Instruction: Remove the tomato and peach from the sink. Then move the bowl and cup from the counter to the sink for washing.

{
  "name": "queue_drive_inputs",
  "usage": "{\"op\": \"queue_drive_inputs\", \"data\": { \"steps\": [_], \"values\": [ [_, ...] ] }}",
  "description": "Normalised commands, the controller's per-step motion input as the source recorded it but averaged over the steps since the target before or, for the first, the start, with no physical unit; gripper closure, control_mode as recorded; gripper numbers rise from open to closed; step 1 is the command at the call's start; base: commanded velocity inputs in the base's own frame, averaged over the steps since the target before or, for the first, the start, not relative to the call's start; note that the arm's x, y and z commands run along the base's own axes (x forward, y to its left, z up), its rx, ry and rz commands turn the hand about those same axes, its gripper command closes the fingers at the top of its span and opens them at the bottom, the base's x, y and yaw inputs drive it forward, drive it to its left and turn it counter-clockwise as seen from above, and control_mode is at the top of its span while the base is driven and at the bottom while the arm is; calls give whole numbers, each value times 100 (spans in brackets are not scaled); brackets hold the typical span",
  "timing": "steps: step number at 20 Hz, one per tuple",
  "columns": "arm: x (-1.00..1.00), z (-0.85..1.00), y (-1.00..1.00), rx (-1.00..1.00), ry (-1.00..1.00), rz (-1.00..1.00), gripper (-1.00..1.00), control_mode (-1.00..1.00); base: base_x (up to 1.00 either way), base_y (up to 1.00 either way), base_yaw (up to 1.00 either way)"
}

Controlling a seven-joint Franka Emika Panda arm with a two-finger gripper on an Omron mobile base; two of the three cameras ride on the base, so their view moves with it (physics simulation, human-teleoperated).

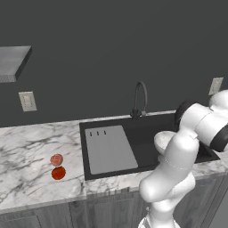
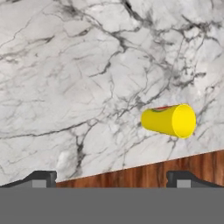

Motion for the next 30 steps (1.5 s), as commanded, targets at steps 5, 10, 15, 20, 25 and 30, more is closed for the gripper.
{"op": "queue_drive_inputs", "data": {
  "steps": [5, 10, 15, 20, 25, 30],
  "values": [
    [-4, 0, -20, 3, -1, 0, -100, -100, 0, 0, 0],
    [-1, 0, -22, 0, -1, 0, -100, -100, 0, 0, 0],
    [-1, 3, -21, 0, 0, 0, -100, -100, 0, 0, 0],
    [0, 7, -18, 1, 0, 0, -100, -100, 0, 0, 0],
    [-4, 3, -11, 6, 1, 0, -100, -100, 0, 0, 0],
    [-6, 0, -7, 6, 2, 0, -100, -100, 0, 0, 0]
  ]
}}
